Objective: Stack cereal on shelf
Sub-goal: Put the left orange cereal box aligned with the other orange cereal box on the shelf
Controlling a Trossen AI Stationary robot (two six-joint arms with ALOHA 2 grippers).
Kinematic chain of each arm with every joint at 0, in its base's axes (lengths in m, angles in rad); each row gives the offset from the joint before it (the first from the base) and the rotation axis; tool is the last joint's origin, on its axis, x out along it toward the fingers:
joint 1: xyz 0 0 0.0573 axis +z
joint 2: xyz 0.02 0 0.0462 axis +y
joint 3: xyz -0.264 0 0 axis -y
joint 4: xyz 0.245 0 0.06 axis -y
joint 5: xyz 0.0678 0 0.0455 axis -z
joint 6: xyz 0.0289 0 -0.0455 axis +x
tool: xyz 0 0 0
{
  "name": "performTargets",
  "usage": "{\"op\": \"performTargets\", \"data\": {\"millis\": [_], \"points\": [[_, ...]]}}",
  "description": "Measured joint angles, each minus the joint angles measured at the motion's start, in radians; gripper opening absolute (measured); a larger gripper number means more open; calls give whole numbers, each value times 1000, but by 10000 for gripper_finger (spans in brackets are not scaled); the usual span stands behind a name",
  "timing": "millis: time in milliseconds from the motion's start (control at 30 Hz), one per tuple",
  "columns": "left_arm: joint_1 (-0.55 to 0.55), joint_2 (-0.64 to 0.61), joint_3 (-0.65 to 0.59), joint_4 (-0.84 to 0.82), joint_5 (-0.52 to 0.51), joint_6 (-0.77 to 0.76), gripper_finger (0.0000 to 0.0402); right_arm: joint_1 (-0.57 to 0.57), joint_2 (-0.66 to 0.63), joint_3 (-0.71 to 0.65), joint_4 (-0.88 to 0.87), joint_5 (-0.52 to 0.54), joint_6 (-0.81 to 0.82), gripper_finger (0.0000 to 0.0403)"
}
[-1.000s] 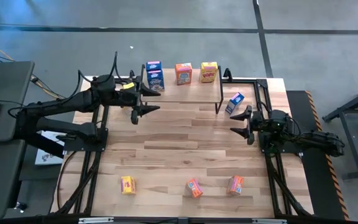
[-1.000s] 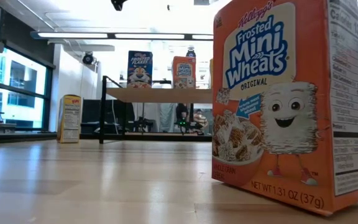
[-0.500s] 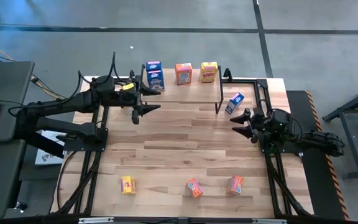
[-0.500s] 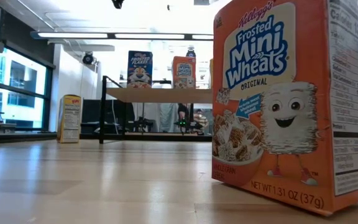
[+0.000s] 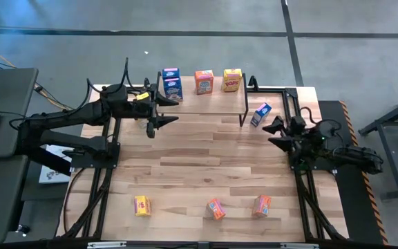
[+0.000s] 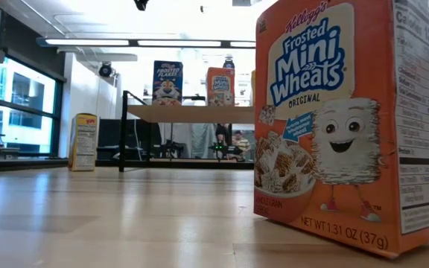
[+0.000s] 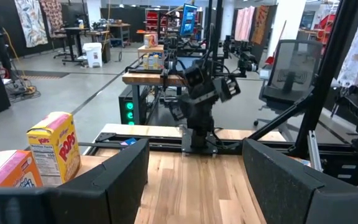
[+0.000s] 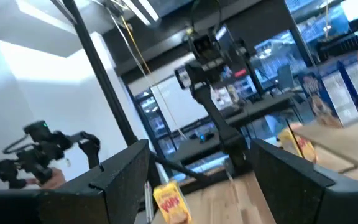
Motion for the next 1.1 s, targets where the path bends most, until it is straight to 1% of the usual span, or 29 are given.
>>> {"op": "performTargets", "data": {"millis": [133,267,400,533,700,833,933,1100], "points": [[0,0,0,0,0,0,251,0,40,95,-37,0,4,273],[0,0,0,0,0,1,251,0,144,232,-112,-2,38,273],[0,0,0,-1,0,1,251,0,294,376,-227,-2,94,273],[0,0,0,-2,0,0,251,7,452,505,-334,-3,196,273],[0,0,0,-7,1,1,251,74,634,643,-429,9,346,273],[0,0,0,-7,1,1,251,163,770,743,-476,83,444,273],[0,0,0,-6,-11,1,251,241,863,831,-576,152,491,273],[0,0,0,-1,-118,1,251,388,1021,966,-776,314,563,273]]}}
